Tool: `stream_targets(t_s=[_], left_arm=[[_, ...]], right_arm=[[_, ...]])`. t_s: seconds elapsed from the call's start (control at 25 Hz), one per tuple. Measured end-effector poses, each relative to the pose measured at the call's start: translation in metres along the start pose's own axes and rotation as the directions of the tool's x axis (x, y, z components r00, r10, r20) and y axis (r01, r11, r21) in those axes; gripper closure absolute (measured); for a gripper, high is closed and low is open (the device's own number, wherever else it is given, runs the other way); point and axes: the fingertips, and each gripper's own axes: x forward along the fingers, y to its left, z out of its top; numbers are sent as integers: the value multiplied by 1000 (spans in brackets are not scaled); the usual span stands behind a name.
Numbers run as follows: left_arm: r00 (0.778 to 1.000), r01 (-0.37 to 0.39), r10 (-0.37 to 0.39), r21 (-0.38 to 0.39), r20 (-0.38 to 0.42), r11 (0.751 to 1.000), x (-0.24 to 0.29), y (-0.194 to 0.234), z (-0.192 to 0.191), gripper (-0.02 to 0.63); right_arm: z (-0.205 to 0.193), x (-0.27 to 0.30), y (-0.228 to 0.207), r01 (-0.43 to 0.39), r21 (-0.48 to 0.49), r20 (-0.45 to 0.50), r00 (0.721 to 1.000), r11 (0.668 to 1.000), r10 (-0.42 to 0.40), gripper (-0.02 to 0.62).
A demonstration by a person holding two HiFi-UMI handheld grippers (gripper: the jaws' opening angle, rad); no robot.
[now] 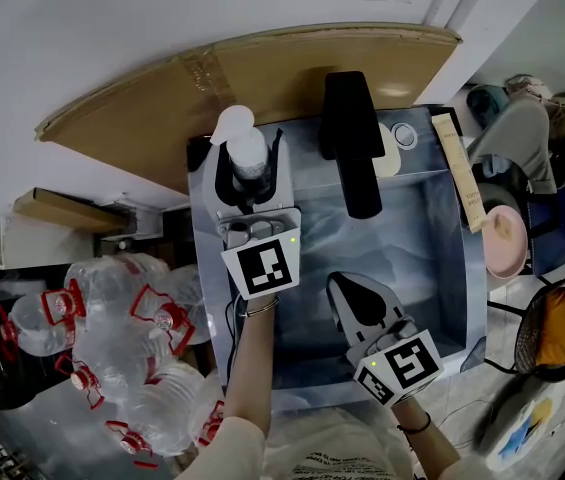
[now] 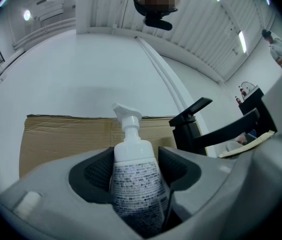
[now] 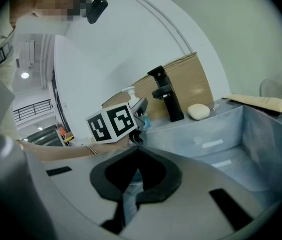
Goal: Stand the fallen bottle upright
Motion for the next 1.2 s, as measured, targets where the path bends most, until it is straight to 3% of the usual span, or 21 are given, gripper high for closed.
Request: stream_targets(t_s=[0.16, 0.24, 0.48, 1.2], left_arm=[[998, 6, -5, 9, -69, 1000, -2, -2, -14, 318], [995, 8, -10, -21, -97, 1000, -5, -3, -22, 292], [993, 20, -26, -52, -119, 998, -7, -1, -26, 261], [976, 119, -131, -76, -175, 990, -42, -4, 14, 255]], right_arm=[[3, -2, 0, -1, -4, 6, 1000, 1000, 1, 592], [3, -3, 1, 0, -4, 6, 1000, 1000, 0, 592], [2, -4, 3, -7, -4, 6, 1000, 1000, 7, 592], [37, -18, 16, -13, -59, 74, 997, 998, 18, 591]])
